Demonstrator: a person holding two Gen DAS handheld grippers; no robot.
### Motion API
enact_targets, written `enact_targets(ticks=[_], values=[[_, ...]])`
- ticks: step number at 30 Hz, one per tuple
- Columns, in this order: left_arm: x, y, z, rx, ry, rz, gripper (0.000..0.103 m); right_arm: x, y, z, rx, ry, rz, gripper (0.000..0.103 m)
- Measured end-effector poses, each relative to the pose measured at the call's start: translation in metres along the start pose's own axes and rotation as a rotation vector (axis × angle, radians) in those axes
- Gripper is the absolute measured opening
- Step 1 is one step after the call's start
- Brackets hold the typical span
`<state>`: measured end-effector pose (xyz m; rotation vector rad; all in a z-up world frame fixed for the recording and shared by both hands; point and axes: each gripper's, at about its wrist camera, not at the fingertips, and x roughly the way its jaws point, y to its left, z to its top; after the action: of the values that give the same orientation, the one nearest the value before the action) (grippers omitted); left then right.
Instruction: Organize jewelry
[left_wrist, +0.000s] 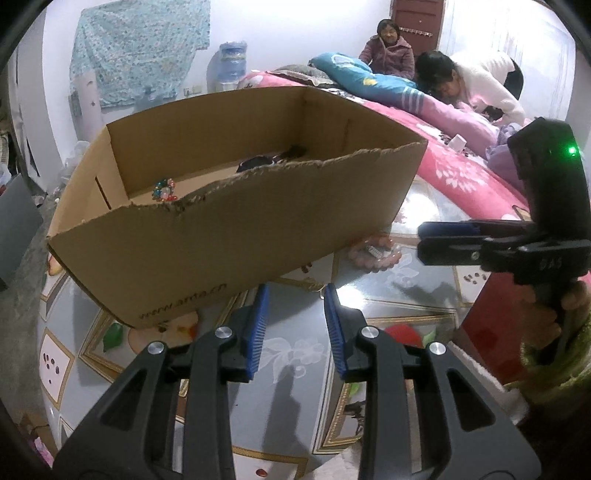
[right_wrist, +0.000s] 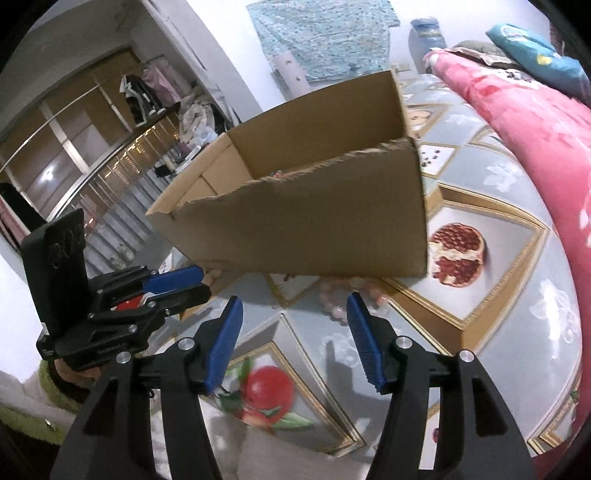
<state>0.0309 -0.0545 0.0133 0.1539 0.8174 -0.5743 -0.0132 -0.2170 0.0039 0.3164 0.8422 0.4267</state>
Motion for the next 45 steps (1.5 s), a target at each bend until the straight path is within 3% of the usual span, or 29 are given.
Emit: enact_targets(ticks=[11, 21, 30, 35, 39, 45], values=[[0.003, 0.001, 0.001, 0.022, -0.027, 0.021, 0.029, -0.005, -0.008, 0.002, 0.011, -0.048, -0.04, 0.057], [0.008, 0.017, 0.011, -0.01, -0.075, 0.027, 0.029, 0.009, -0.011, 0.028, 0.012, -0.09, -0.07, 0.038], [0.017, 0.019, 0.019, -0.017, -0.097, 0.015, 0.029, 0.017, -0.021, 0.039, 0.04, -0.122, -0.069, 0.037], [0.027, 0.007, 0.013, 0.011, -0.043, -0.053, 0.029, 0.016, -0.017, 0.031, 0.015, -0.096, -0.033, 0.037], [0.047, -0.006, 0.005, 0.047, 0.035, -0.06, 0.029, 0.018, -0.009, 0.014, -0.016, -0.058, -0.03, 0.037], [0.061, -0.011, 0.009, 0.058, 0.066, -0.058, 0.024, 0.019, -0.011, 0.0, 0.015, -0.033, -0.004, 0.037]])
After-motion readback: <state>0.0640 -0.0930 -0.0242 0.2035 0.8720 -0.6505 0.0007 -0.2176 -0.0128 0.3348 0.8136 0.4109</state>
